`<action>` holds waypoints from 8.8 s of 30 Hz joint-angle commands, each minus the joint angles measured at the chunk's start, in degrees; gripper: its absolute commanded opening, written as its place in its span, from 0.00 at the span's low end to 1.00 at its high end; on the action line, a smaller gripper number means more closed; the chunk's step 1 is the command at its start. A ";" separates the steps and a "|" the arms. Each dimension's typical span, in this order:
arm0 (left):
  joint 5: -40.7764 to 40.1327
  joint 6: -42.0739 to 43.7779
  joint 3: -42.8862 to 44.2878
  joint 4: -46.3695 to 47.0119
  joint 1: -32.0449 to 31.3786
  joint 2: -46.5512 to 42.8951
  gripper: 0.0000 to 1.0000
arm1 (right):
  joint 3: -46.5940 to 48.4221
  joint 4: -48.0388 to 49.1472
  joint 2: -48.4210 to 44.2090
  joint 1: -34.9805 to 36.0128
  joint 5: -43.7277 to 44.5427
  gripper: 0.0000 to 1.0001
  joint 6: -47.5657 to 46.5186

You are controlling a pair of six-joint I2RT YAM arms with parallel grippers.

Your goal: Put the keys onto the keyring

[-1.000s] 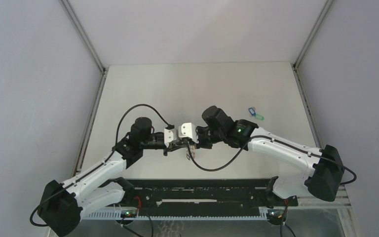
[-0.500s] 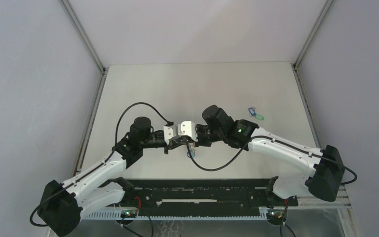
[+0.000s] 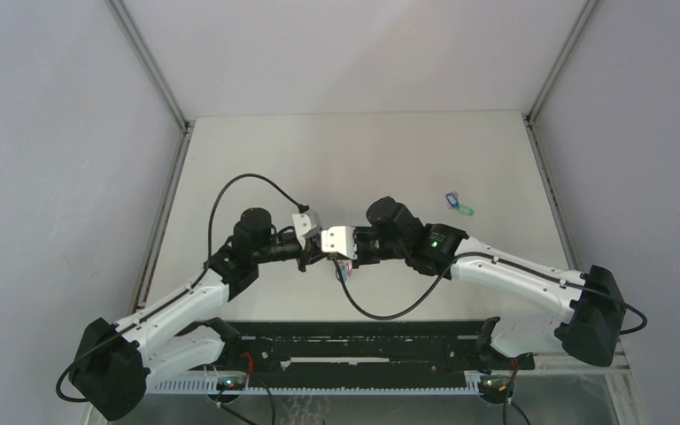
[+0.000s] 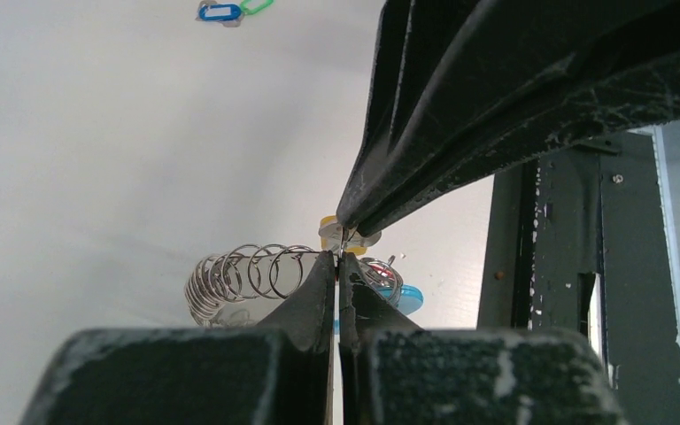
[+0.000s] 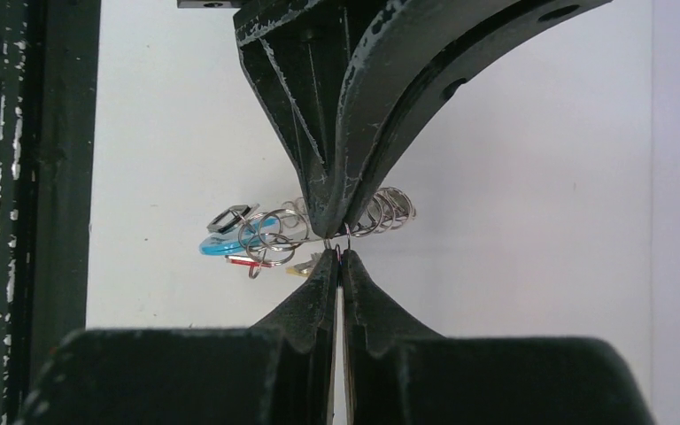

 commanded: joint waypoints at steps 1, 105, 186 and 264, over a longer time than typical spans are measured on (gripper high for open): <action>-1.19 -4.88 1.68 11.71 0.94 -0.24 0.00 | -1.53 0.56 -1.31 1.72 0.54 0.00 -0.66; 12.11 -13.48 -8.69 42.01 2.40 1.77 0.00 | -4.45 21.33 0.08 -22.10 -47.85 0.06 21.20; 12.76 -8.38 -4.24 33.83 0.56 6.35 0.24 | 26.78 -32.26 11.70 -7.47 -16.80 0.00 2.84; 7.08 -12.26 -8.74 43.93 -0.68 1.96 0.00 | 5.77 -9.88 4.28 -19.96 -34.81 0.00 18.50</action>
